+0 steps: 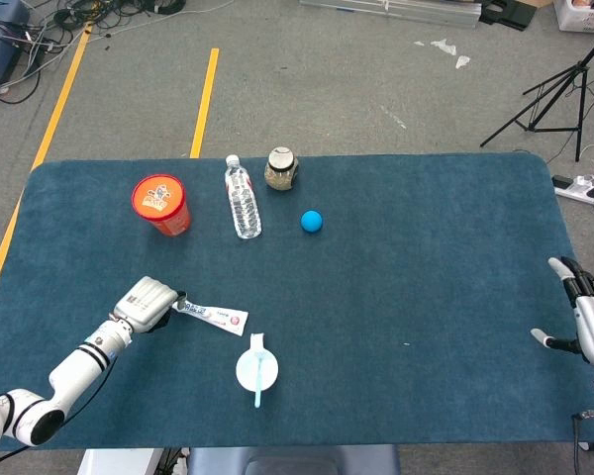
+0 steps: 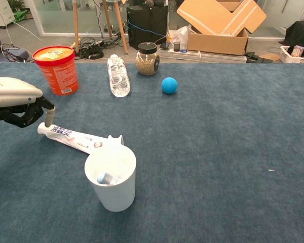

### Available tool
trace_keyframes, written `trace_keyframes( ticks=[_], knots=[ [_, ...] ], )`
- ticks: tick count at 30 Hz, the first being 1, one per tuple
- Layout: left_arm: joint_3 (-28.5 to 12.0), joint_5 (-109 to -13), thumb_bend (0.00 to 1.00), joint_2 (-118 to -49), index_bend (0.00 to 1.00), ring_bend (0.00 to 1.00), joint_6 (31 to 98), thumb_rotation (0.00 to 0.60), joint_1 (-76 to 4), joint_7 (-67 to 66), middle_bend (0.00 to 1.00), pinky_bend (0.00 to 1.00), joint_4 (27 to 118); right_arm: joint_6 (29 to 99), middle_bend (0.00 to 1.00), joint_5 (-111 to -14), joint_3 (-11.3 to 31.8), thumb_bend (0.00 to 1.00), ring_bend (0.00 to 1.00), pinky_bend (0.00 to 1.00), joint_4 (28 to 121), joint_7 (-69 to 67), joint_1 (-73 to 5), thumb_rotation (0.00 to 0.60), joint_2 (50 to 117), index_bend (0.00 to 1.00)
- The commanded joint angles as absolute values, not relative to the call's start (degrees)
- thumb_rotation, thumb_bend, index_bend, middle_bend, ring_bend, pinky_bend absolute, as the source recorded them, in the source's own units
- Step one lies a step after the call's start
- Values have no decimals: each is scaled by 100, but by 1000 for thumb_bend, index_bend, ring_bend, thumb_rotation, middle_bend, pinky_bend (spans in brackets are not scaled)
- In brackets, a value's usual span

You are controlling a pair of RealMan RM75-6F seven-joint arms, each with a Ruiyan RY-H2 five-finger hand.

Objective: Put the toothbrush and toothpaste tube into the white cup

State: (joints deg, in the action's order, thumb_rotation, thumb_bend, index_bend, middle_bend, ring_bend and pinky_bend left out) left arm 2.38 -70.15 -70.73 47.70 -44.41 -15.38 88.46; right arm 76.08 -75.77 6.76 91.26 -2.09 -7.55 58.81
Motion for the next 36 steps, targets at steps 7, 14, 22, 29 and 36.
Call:
trace_keyframes(
  ticks=[7,14,22,29,36],
  knots=[
    [-55,-7760,392,-7094,322,234,5312,600,-4060,223,154,389,8497,7584,96,-7542,677,0,153,572,9116,-139,-770,600,5912,121],
    [-125,-7658,252,-7308,327,0,4967,600,-4135,380,0,5,8236,7581,96,-7520,687,0,153,572,9112,-145,-770,600,5910,120],
    [-152,-7664,227,-7597,325,0,4667,600,-4224,478,0,0,7979,7593,96,-7519,703,0,154,572,9106,-245,-756,600,5875,120],
    [-165,-7650,228,-7810,326,0,4464,600,-4292,481,0,0,7710,7594,96,-7528,704,0,153,572,9100,-281,-753,600,5866,120],
    [-196,-7624,228,-7993,339,0,4293,600,-4361,480,0,0,7475,7568,96,-7503,710,0,154,572,9091,-285,-760,600,5861,120]
  ],
)
